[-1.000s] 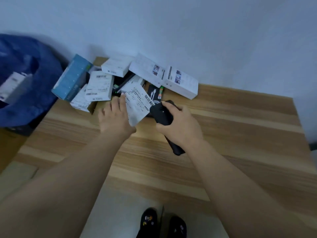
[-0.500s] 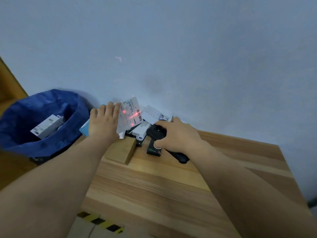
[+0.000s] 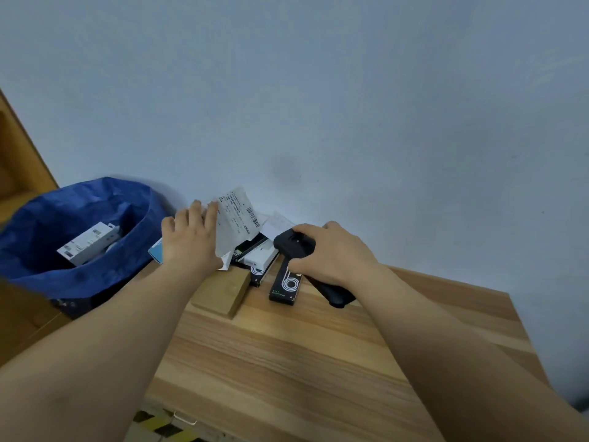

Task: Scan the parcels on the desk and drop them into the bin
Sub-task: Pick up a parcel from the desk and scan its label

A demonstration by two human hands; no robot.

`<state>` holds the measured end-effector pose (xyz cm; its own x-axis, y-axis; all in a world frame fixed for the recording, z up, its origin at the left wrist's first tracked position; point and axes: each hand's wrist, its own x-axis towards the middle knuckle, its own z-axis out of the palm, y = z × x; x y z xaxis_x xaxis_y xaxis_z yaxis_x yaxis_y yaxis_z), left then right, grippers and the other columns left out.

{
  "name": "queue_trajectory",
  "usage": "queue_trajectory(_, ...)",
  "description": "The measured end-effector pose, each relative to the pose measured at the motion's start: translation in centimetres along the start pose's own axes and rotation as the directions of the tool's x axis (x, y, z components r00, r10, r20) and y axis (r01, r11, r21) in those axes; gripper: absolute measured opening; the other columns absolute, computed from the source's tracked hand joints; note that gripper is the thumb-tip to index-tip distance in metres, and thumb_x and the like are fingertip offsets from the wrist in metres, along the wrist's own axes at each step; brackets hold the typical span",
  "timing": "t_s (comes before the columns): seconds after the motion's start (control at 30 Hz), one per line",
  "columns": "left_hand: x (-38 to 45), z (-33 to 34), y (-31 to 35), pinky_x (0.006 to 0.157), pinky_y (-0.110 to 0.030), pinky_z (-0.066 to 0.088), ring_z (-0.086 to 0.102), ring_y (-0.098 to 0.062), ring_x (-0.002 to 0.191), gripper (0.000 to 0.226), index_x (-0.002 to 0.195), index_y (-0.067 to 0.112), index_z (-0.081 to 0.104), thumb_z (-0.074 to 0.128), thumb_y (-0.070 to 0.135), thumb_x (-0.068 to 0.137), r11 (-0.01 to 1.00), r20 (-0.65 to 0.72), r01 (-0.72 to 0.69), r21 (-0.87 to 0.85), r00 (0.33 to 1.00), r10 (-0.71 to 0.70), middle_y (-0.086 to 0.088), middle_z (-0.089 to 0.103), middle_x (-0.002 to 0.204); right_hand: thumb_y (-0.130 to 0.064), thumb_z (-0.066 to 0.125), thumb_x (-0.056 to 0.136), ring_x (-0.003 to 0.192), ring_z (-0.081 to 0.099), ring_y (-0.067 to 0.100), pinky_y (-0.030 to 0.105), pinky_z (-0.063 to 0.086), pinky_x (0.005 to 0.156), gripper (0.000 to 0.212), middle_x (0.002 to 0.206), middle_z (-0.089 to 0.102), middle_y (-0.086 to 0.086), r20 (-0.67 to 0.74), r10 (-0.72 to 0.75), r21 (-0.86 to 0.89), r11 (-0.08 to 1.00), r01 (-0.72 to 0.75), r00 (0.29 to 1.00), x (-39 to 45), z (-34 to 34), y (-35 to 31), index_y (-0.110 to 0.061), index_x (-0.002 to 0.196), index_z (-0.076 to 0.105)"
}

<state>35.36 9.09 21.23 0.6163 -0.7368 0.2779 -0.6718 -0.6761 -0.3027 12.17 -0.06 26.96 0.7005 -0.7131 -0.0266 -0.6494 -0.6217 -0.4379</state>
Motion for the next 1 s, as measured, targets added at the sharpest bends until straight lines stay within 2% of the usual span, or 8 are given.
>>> queue_trajectory(0.2,-2.0,-1.8,-0.1,0.107,-0.051,0.028,0.026,-0.037,0.139,0.102,0.154,0.028,0.01,0.063,0.067,0.076,0.893,0.189,0.306,-0.33,0.948,-0.255,-0.012,0.009,0.159,-0.047,0.065,0.081,0.1,0.05,0.019,0.03,0.039,0.081,0.066,0.125,0.042,-0.005,-0.063,-0.031,0.172,0.984,0.042,0.998,1.0,1.3,-1.6,-0.049,0.142,0.04)
queue_trajectory(0.33,-4.3,-1.5,-2.9,0.109,-0.055,0.024,0.024,-0.039,0.139,0.099,0.154,0.03,0.016,0.061,0.07,0.076,0.734,0.28,0.539,-0.413,0.842,-0.46,-0.011,0.012,0.158,-0.047,0.064,0.082,0.106,0.057,0.023,0.031,0.042,0.083,0.067,0.129,0.04,-0.004,-0.114,-0.085,0.275,0.955,0.114,0.99,2.4,3.7,-4.9,-0.048,0.144,0.039)
queue_trajectory(0.43,-6.8,-1.3,-6.0,0.108,-0.054,0.024,0.026,-0.04,0.136,0.094,0.152,0.03,0.021,0.06,0.071,0.076,0.62,0.314,0.652,-0.436,0.756,-0.574,-0.01,0.015,0.157,-0.048,0.063,0.082,0.111,0.058,0.026,0.034,0.046,0.086,0.068,0.134,0.04,-0.002,-0.125,-0.134,0.349,0.922,0.17,0.983,3.2,6.0,-8.6,-0.047,0.145,0.037)
queue_trajectory(0.6,-12.0,-1.3,-12.3,0.105,-0.051,0.026,0.029,-0.038,0.132,0.093,0.151,0.029,0.024,0.059,0.071,0.076,0.491,0.323,0.756,-0.433,0.639,-0.699,-0.009,0.019,0.153,-0.05,0.064,0.081,0.116,0.055,0.027,0.036,0.044,0.09,0.07,0.139,0.039,0.001,-0.08,-0.167,0.461,0.868,0.185,0.983,2.7,10.9,-16.0,-0.049,0.146,0.037)
queue_trajectory(0.7,-15.0,-0.6,-16.5,0.104,-0.05,0.026,0.029,-0.037,0.131,0.092,0.151,0.029,0.025,0.061,0.068,0.076,0.434,0.302,0.802,-0.41,0.568,-0.765,-0.007,0.018,0.153,-0.047,0.066,0.085,0.105,0.049,0.021,0.031,0.035,0.084,0.069,0.137,0.038,0.002,-0.03,-0.187,0.522,0.835,0.175,0.982,1.5,14.0,-20.8,-0.046,0.147,0.036)
queue_trajectory(0.77,-16.6,0.1,-19.4,0.103,-0.049,0.027,0.029,-0.036,0.132,0.091,0.151,0.029,0.025,0.062,0.067,0.076,0.402,0.297,0.829,-0.388,0.526,-0.797,-0.007,0.018,0.153,-0.048,0.065,0.084,0.103,0.048,0.02,0.033,0.038,0.083,0.069,0.135,0.039,0.002,-0.019,-0.23,0.513,0.833,0.207,0.973,0.6,16.2,-24.1,-0.046,0.147,0.037)
queue_trajectory(0.87,-18.2,1.6,-24.1,0.104,-0.048,0.027,0.027,-0.035,0.132,0.091,0.151,0.03,0.025,0.062,0.067,0.076,0.372,0.284,0.846,-0.382,0.491,-0.823,-0.007,0.017,0.154,-0.05,0.065,0.083,0.109,0.051,0.021,0.034,0.038,0.08,0.072,0.134,0.039,-0.001,-0.004,-0.285,0.515,0.821,0.246,0.959,-0.2,19.4,-29.5,-0.046,0.148,0.035)
queue_trajectory(1.0,-19.8,3.7,-31.2,0.106,-0.05,0.025,0.024,-0.035,0.135,0.095,0.152,0.03,0.02,0.062,0.069,0.076,0.371,0.276,0.861,-0.348,0.472,-0.837,-0.007,0.013,0.156,-0.046,0.066,0.087,0.096,0.042,0.015,0.03,0.033,0.076,0.07,0.138,0.038,0.0,0.017,-0.321,0.512,0.816,0.267,0.947,-1.0,23.0,-36.5,-0.043,0.149,0.035)
